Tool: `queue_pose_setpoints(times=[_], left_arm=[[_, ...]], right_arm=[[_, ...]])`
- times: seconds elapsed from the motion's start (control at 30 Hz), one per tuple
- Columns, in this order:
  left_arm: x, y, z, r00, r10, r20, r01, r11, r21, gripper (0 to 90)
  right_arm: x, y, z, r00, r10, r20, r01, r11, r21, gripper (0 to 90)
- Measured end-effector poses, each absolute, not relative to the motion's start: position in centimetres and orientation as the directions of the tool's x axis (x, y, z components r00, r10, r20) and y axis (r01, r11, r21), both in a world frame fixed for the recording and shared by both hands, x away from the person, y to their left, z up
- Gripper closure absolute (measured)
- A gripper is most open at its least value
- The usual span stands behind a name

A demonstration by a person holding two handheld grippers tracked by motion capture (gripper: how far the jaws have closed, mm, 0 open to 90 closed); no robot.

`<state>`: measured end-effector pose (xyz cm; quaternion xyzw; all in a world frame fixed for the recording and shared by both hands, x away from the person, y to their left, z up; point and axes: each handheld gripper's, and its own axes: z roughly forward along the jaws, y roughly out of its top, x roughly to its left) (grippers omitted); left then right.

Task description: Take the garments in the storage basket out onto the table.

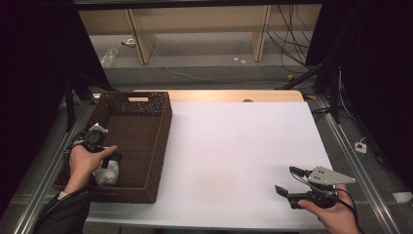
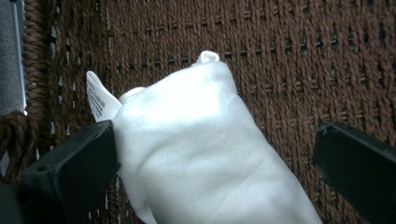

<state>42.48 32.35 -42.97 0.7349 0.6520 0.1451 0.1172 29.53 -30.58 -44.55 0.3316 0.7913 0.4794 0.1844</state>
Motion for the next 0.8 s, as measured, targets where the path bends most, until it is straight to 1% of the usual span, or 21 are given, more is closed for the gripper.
queue_pose_setpoints(times=[0.23,0.5,0.7,0.73,0.8], left_arm=[[42.7,32.0,-43.4,0.110,0.989,0.095,0.941,-0.135,0.310,0.0],[43.0,31.8,-44.2,0.119,0.987,0.110,0.951,-0.145,0.275,0.3],[43.2,31.9,-44.6,0.090,0.989,0.117,0.960,-0.117,0.255,3.1],[43.3,31.9,-45.0,0.084,0.988,0.129,0.967,-0.112,0.230,3.6],[43.4,31.9,-45.1,0.078,0.989,0.128,0.968,-0.106,0.227,3.8]], right_arm=[[29.5,-30.5,-44.6,-0.713,0.700,0.028,0.343,0.314,0.885,16.7],[29.5,-30.6,-44.5,-0.713,0.701,0.027,0.345,0.317,0.883,16.7],[29.5,-30.5,-44.6,-0.716,0.698,0.027,0.341,0.315,0.886,16.7],[29.5,-30.5,-44.6,-0.716,0.698,0.027,0.341,0.316,0.886,16.7],[29.5,-30.6,-44.5,-0.716,0.697,0.028,0.343,0.317,0.884,16.7]])
